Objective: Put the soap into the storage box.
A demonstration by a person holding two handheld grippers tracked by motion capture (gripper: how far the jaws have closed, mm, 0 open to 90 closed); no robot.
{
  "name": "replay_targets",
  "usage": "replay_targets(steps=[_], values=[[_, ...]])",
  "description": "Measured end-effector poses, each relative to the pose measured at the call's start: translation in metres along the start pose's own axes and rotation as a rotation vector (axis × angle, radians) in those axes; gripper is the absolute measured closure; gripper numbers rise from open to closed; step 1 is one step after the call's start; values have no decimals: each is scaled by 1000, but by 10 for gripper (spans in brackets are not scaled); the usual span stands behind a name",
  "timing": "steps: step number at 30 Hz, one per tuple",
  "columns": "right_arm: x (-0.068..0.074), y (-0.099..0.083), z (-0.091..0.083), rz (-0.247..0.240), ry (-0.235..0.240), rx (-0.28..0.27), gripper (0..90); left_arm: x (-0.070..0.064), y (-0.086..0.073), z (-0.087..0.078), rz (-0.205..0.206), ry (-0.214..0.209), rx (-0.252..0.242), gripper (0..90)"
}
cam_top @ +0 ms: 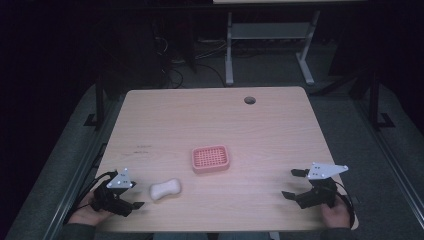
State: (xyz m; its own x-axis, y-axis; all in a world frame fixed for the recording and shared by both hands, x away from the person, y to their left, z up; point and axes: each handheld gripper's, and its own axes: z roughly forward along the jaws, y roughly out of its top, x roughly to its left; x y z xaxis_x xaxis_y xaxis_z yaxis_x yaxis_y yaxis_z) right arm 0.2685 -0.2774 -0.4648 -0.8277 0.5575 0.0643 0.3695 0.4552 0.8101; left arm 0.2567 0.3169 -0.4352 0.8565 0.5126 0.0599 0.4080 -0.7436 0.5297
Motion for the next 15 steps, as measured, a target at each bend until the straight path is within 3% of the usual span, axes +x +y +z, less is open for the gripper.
replay_targets(steps=[15], values=[[0,1,1,-10,1,5,135,-4,7,3,25,-13,-2,241]])
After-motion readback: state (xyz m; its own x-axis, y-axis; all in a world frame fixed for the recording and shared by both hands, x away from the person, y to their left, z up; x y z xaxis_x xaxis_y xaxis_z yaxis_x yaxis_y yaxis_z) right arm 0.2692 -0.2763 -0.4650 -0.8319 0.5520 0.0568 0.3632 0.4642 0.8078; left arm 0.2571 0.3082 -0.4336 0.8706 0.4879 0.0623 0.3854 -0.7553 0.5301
